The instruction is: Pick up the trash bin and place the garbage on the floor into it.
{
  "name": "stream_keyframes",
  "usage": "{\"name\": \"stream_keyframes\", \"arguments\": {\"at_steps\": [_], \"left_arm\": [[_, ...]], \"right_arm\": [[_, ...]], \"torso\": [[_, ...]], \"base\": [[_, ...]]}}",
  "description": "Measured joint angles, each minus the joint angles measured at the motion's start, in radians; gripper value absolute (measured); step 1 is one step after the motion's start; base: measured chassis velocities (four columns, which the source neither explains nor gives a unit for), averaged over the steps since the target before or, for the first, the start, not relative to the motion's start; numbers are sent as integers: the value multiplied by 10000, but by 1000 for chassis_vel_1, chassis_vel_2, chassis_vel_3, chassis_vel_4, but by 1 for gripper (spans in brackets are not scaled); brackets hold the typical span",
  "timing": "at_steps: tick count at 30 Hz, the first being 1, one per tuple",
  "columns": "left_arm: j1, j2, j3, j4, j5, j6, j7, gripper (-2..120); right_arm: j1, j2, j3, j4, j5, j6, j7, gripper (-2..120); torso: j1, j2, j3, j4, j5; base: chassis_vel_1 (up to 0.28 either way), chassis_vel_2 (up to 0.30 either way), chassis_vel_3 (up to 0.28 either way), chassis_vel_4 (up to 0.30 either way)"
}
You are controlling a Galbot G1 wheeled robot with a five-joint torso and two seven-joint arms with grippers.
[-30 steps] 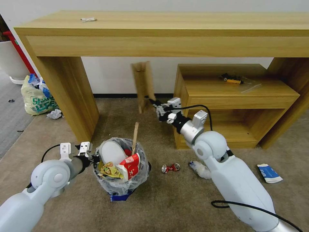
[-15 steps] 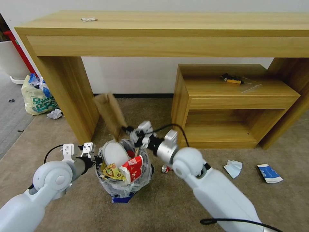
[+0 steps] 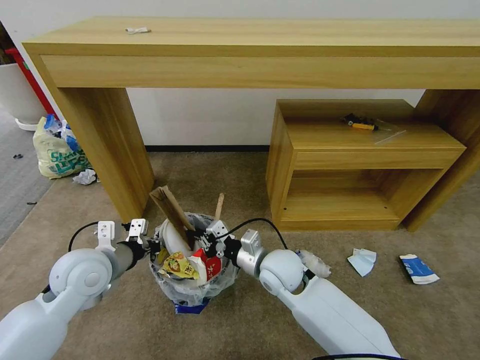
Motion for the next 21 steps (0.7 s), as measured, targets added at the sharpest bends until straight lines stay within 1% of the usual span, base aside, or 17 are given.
{"name": "stream_keyframes", "arguments": {"at_steps": [14,15,16,17,19,20,21], "left_arm": [[-86,-4,-25,108,-18,4,70,0],[-87,-7,-42,148,-18,4,90,0],[-90,-16,-72,205,-11,4,123,0],[-90,-16,-72,205,-11,4,123,0],[-99,-44,-103,300,38,-2,149,0],[-99,-44,-103,300,38,-2,149,0],[-115,-60,-103,342,45,-3,164,0]], "right_arm": [[-59,-75,-465,-131,10,-186,88,0],[-68,-112,-475,-49,44,-234,187,2],[-72,-168,-472,85,71,-261,325,7],[-72,-168,-472,85,71,-261,325,7],[-72,-317,-424,391,215,-291,539,18],[-72,-317,-424,391,215,-291,539,18],[-77,-416,-391,549,298,-292,670,22]], "torso": [[0,-1,0,0,0],[0,-2,0,1,-1],[0,-2,0,1,0],[0,-2,0,1,0],[0,-2,0,1,0],[0,-2,0,1,0],[0,-2,0,1,0]], "base": [[0,0,0,0],[0,0,0,0],[0,0,0,0],[0,0,0,0],[0,0,0,0],[0,0,0,0],[0,0,0,0]]}}
